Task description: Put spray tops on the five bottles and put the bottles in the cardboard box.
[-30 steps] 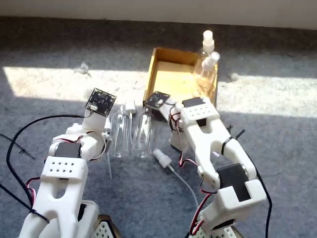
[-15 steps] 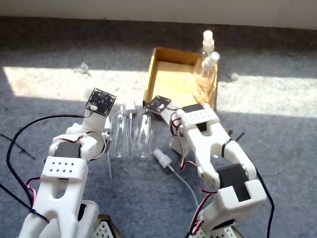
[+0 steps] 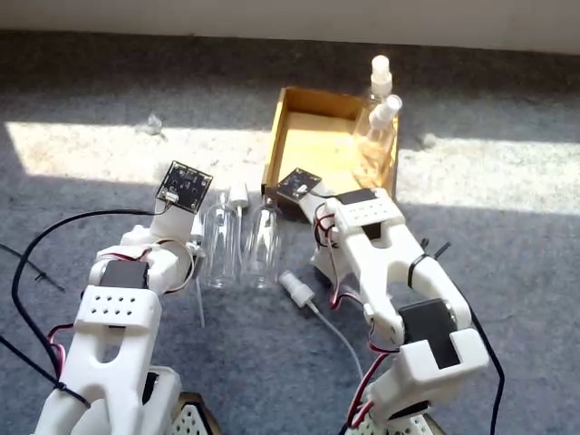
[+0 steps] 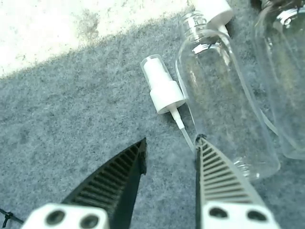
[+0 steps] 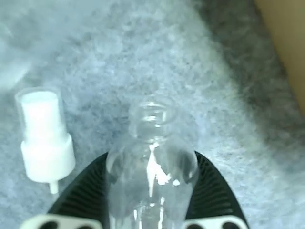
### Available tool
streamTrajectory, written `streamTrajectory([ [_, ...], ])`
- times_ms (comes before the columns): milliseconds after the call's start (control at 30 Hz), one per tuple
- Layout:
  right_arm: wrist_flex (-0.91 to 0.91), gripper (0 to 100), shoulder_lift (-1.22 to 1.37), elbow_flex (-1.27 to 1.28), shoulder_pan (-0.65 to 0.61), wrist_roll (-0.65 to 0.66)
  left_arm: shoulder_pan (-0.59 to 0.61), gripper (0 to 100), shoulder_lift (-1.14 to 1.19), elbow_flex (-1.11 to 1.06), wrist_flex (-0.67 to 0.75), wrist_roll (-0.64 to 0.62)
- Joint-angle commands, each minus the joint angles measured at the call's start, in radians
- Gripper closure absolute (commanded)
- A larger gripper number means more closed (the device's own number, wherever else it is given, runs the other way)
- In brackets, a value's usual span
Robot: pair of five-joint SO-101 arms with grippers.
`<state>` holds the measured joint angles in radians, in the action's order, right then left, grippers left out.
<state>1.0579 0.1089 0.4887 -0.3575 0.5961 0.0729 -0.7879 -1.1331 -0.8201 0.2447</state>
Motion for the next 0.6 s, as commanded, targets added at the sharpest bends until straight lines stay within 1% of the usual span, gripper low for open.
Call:
streamTrajectory([
  [0,0.016,98.1,-0.108,0.018,0.048,-0.015,-0.013,84,0.001,0.005,0.009,-0.005],
  [67,0.022,98.1,-0.2,0.07,0.073,-0.041,-0.013,84,-0.004,0.013,0.009,-0.005],
  [167,0.021,98.1,-0.352,0.148,0.085,-0.048,-0.015,83,-0.007,0.027,-0.015,-0.005],
  [200,0.021,98.1,-0.398,0.176,0.085,-0.046,-0.015,83,-0.007,0.048,-0.049,-0.005],
  [267,0.021,98.1,-0.47,0.228,0.088,-0.015,-0.041,83,-0.007,0.11,-0.164,-0.005],
  [333,0.021,98.1,-0.512,0.278,0.104,0.025,-0.124,83,-0.005,0.171,-0.287,-0.003],
  [400,0.021,98.1,-0.516,0.312,0.133,-0.011,-0.251,83,-0.004,0.217,-0.368,-0.003],
  [500,0.021,98.1,-0.496,0.335,0.177,-0.13,-0.423,84,0.001,0.26,-0.4,-0.011],
  [567,0.021,98.1,-0.478,0.338,0.186,-0.183,-0.492,84,0.004,0.278,-0.399,-0.038],
])
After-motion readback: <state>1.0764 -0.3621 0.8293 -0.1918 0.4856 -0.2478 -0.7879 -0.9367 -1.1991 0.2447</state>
